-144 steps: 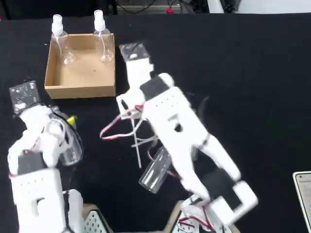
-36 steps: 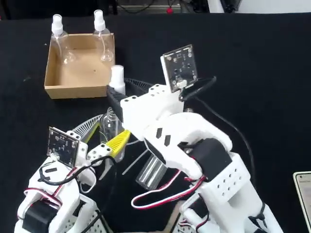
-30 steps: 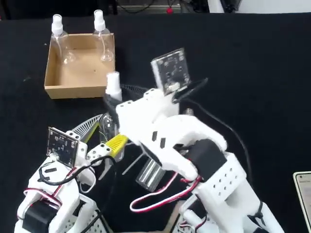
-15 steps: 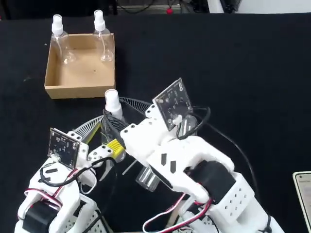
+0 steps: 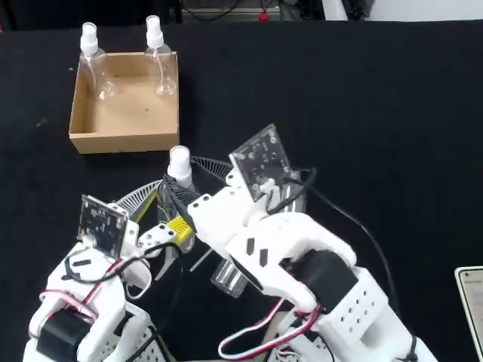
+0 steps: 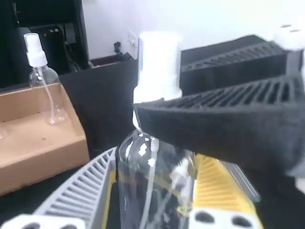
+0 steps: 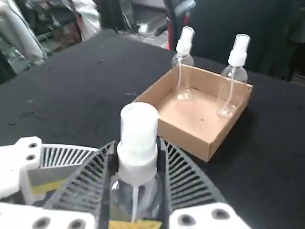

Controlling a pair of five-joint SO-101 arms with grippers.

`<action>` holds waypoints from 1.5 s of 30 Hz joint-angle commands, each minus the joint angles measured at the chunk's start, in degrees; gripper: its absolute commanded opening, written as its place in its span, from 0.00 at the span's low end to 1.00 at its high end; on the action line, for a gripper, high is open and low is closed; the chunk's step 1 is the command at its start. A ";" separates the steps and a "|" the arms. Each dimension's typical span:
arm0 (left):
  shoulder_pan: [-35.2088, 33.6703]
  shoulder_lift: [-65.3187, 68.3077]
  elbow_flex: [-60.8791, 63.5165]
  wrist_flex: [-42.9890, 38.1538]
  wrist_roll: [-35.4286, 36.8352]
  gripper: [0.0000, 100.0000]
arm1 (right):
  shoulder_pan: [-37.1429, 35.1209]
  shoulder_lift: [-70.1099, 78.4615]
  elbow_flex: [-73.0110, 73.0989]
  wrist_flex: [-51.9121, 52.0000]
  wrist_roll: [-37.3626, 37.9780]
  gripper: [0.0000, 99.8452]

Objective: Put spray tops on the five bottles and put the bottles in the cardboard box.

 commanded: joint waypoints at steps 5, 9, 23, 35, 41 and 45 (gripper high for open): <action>-0.13 -0.70 -0.66 -0.62 -0.18 0.13 | 0.44 -0.66 -3.12 4.66 4.13 0.01; -0.22 -0.70 -0.66 -0.62 -0.18 0.13 | -0.62 -0.84 -3.30 6.86 4.13 0.13; -0.75 -0.70 -0.84 -0.62 -0.26 0.13 | -4.04 -1.10 -25.71 21.71 4.57 0.28; -19.91 0.35 -1.19 -12.92 -0.09 0.13 | 17.93 -1.63 -15.34 26.81 4.66 0.05; -23.43 14.15 -5.49 -19.25 -0.09 0.13 | 17.67 -5.49 6.73 9.67 4.48 0.06; -26.77 27.34 -10.33 -27.87 -0.09 0.13 | 17.67 -9.71 20.53 -0.70 4.22 0.06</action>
